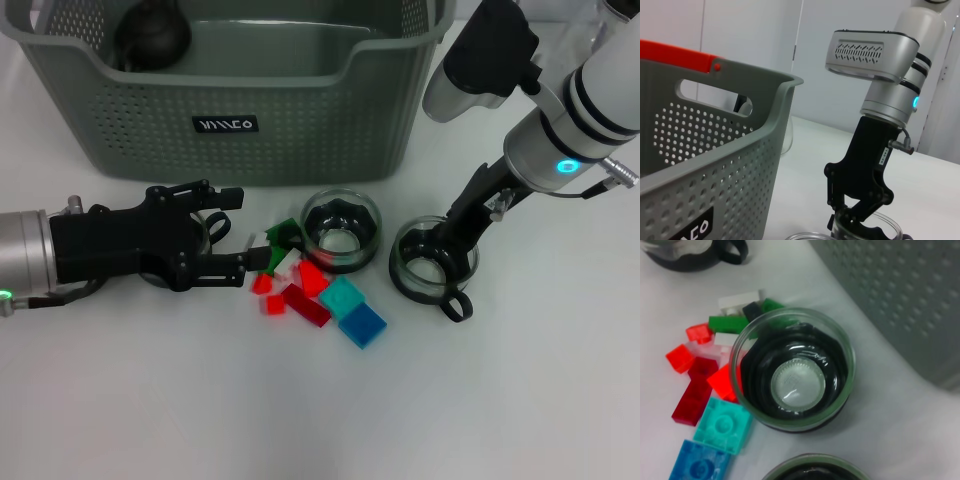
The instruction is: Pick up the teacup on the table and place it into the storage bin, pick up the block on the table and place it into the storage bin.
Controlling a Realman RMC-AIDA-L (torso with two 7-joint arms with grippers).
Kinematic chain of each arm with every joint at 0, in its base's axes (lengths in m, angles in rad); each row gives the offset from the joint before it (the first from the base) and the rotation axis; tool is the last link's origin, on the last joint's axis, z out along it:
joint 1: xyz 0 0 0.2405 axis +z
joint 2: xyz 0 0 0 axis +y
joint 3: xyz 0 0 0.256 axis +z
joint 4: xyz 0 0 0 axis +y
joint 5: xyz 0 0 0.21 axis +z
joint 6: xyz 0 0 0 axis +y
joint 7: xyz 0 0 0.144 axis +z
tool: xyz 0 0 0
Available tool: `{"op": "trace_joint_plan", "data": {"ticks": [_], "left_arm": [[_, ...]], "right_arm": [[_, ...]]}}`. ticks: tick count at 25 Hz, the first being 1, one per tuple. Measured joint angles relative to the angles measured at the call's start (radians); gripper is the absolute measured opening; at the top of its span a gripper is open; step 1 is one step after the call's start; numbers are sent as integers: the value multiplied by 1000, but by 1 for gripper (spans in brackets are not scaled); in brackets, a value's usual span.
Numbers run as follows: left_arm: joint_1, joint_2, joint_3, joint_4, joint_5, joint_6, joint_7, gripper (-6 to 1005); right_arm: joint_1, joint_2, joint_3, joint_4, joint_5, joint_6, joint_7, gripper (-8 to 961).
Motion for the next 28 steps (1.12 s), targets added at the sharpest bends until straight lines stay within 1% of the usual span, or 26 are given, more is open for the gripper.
{"op": "trace_joint_plan", "data": {"ticks": [4,7,10,13,14,15,16,17,20,23,26,28], "left_arm": [[5,0,0,0,0,3,9,871],[9,-2,0,-1,0,6,12,871],[11,-3,-3,-1,0,6,12,871],[12,-5,-4,-2,0,6,12,871],[12,-5,-4,-2,0,5,12,871],[12,-5,-4,-2,0,4,12,871],[11,-5,-5,-2,0,4,12,871],[10,-5,-5,-2,0,3,12,871],[7,-5,-4,-2,0,0,12,872],[6,-6,-4,-2,-1,-2,14,872],[6,-9,-6,-2,-4,-5,22,871],[5,-11,-6,-1,-5,-6,26,871]], "right_arm": [[-18,0,-23,-34,4,-12,10,60],[-46,0,-25,-94,7,-47,29,58],[-87,-4,-25,-191,7,-110,59,58],[-119,-7,-17,-299,4,-202,91,62],[-133,-7,-4,-377,4,-277,105,64],[-138,-7,7,-420,8,-321,109,65],[-138,-7,7,-420,8,-321,109,66],[-141,-6,21,-461,15,-367,112,68],[-132,-4,89,-564,78,-493,119,72],[-110,-6,161,-649,175,-574,121,76],[-67,-8,257,-706,263,-601,118,80],[-21,-7,313,-709,276,-584,114,83]]}}
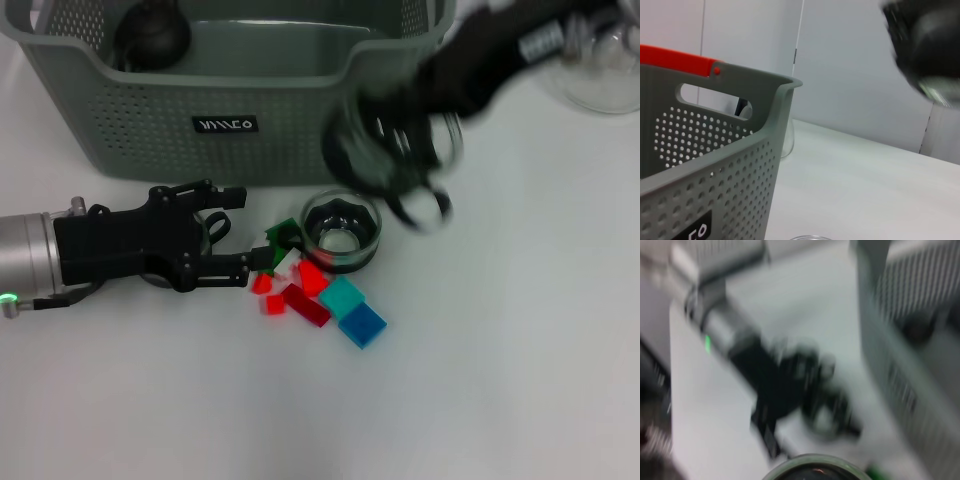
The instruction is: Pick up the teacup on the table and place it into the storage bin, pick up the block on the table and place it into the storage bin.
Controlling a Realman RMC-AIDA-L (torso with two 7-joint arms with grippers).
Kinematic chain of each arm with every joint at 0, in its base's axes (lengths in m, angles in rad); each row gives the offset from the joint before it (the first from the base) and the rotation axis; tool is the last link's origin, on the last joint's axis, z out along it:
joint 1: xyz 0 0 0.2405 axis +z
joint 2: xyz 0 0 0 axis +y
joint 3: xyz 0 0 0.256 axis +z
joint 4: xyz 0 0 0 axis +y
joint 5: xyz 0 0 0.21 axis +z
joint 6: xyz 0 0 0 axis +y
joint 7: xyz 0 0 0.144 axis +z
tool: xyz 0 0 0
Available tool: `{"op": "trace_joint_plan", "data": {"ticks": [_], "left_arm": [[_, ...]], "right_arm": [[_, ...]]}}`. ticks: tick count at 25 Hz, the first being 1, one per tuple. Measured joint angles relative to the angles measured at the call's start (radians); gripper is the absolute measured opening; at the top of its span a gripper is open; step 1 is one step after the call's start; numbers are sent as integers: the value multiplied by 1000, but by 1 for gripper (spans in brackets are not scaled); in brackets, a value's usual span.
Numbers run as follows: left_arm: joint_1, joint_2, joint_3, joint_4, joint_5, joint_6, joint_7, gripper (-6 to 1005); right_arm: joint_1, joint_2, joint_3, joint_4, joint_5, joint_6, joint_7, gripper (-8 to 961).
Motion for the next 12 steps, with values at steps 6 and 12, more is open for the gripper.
{"op": "trace_joint_plan", "data": {"ticks": [6,12], "left_arm": [[0,-3,2,0,1,0,1,872],[-2,-5,5,-3,4,7,1,872]], "right_arm": [[148,7,44,84,-122,214,-22,91],[275,3,-3,353,-292,519,-41,99]]}}
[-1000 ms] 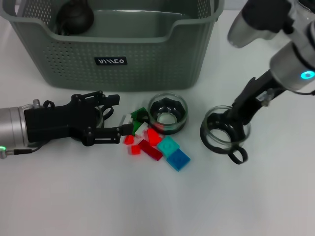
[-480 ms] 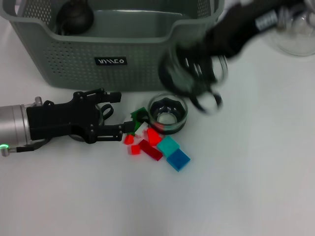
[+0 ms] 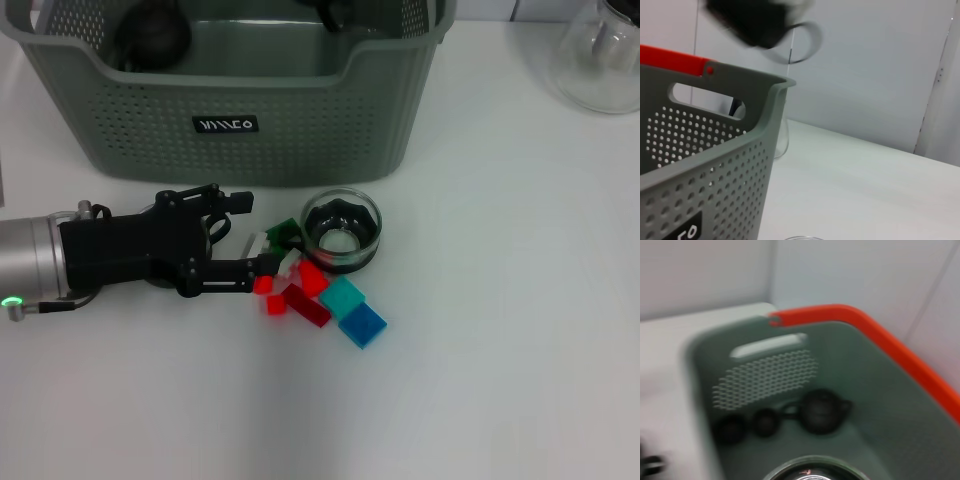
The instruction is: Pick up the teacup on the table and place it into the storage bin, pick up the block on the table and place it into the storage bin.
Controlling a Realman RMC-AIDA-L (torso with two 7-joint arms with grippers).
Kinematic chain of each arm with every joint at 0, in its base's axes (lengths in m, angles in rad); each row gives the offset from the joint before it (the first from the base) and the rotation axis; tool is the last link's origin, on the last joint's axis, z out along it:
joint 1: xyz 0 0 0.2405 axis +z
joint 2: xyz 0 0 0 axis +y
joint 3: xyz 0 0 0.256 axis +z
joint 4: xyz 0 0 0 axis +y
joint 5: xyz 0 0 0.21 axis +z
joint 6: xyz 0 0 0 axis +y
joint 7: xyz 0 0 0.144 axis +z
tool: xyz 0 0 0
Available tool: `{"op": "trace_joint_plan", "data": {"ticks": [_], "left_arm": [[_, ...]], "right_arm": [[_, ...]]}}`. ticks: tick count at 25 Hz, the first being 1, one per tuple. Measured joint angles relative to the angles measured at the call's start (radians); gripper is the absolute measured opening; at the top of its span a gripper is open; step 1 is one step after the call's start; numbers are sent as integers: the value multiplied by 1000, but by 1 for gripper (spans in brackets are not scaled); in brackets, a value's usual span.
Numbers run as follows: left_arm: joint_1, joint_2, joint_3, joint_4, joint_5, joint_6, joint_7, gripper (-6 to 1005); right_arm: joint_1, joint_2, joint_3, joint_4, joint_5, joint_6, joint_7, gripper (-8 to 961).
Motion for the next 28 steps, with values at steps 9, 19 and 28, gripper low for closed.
{"op": "trace_joint_plan", "data": {"ticks": [9,19,28], "left_arm": [[-4,1,1,-5,1,4,0,863],[-7,1,1,-8,-1,4,-2,856],[-7,0,1,-8,-5,-3,0,856]], "right_arm": [[136,-18,-6,476,-57,474,-111,111],[163,1,-83,672,-51,742,-185,124],[159,6,-161,689,-51,690,-169,136]]}}
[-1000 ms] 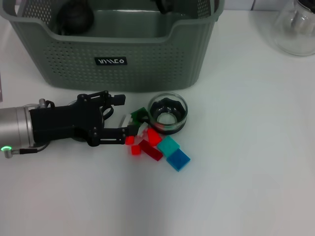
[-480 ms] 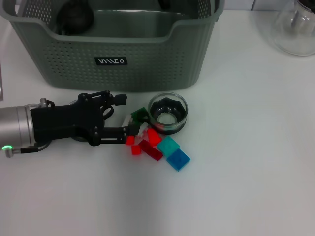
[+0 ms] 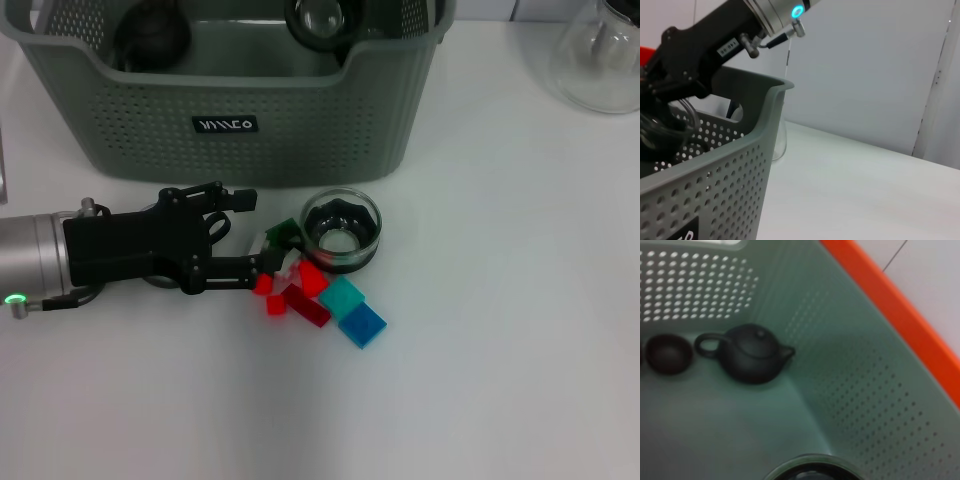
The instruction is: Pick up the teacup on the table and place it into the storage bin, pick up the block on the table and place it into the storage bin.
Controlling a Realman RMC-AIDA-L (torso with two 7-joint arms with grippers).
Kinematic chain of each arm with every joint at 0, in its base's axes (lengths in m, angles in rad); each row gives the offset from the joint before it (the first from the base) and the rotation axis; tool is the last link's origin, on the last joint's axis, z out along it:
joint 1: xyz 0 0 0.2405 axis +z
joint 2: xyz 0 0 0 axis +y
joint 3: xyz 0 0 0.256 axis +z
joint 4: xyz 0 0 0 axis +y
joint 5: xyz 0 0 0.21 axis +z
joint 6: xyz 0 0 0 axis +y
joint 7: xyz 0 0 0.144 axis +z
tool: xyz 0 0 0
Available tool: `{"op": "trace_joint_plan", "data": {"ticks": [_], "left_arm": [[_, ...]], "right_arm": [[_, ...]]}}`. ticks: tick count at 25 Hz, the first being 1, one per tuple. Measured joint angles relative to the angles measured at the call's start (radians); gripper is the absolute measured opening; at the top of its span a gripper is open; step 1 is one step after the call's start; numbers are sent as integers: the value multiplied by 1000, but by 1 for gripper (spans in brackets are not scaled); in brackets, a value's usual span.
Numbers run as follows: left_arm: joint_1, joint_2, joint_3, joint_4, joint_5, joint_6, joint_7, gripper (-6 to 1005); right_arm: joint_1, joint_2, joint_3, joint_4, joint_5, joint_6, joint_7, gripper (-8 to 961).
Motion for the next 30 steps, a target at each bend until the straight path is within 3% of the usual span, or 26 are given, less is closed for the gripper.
{"op": "trace_joint_plan", "data": {"ticks": [18,25,30], "left_arm": [[6,-3,-2,-2,5,5,0,857],[6,-3,-2,-2,6,6,0,857],[8,-4,-2,-2,6,6,0,857]], "right_arm": [[-3,1,-11,1,-6,-82,17,161],[-10,0,-85,-17,-6,-94,67,170],[-13,0,-92,-24,-6,-94,70,363]]}}
